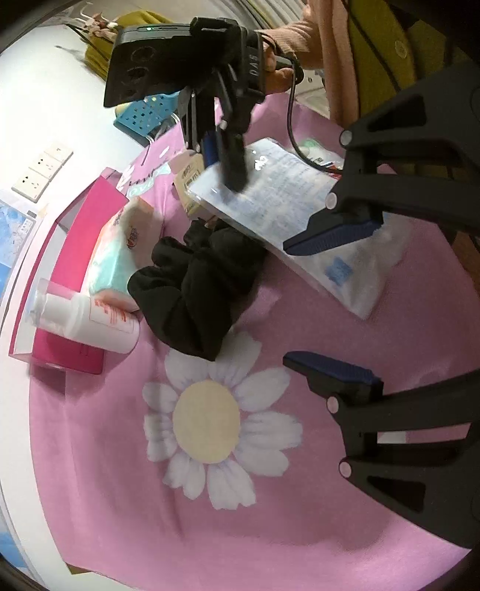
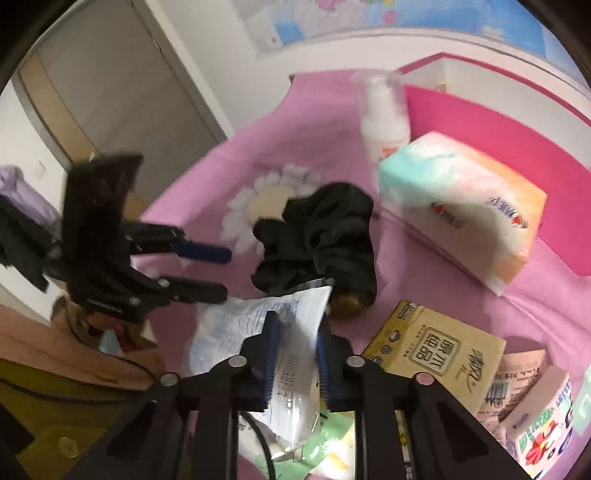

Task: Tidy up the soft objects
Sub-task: 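Grasp the clear plastic bag with the right gripper and lift it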

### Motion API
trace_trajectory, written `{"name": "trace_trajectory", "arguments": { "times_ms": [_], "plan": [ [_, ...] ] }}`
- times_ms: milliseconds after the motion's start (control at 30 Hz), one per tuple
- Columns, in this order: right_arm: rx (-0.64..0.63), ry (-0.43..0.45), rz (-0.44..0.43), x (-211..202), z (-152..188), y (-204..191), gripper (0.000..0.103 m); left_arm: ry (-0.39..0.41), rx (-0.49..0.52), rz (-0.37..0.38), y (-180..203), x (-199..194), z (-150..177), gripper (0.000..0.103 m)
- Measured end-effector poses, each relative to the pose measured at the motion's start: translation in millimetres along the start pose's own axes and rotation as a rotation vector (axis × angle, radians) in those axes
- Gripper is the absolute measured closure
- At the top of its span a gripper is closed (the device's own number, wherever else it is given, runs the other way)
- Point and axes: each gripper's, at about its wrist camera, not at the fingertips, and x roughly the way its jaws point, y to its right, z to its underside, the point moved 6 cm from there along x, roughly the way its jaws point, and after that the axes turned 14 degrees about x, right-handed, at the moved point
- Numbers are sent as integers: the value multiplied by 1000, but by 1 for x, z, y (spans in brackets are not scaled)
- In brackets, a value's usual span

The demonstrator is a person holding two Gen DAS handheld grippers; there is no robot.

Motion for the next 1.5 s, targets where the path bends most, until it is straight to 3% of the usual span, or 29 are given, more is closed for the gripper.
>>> {"name": "trace_trajectory", "arguments": {
  "times_ms": [133, 233, 333, 533, 733, 833, 867, 1000, 1167, 1233, 1333, 1500],
  "plan": [
    [65, 83, -43, -26, -7, 9, 92, 8, -8, 22, 0, -2, 3, 47],
    [127, 142, -57, -38, -13, 22, 94, 18, -12, 86, 5, -3, 4, 46],
    [179, 176, -67, -44, -16, 33, 94, 25, 5, 150, 16, 0, 1, 38],
    [250, 200, -101, -42, -19, 43, 94, 4, 43, 262, 41, 15, -3, 37],
    [284, 227, -132, -51, -18, 48, 94, 0, 35, 295, 49, 22, -12, 37],
    [298, 232, -158, -55, -17, 49, 94, 12, 23, 316, 51, 19, -14, 59],
    [297, 235, -160, -55, -17, 48, 94, 26, 23, 318, 52, 15, -17, 60],
    [291, 250, -180, -61, -18, 46, 95, 52, 45, 325, 61, 7, -27, 60],
    [309, 301, -193, -76, -20, 52, 96, 22, 9, 291, 54, 16, -26, 60],
    [352, 327, -169, -82, -19, 69, 96, 11, -11, 289, 48, 17, -22, 59],
    [423, 331, -163, -80, -14, 93, 96, 2, -6, 287, 50, 17, -19, 50],
    [528, 305, -157, -64, 1, 124, 96, -18, 29, 326, 70, 29, -27, 49]
  ]
}}
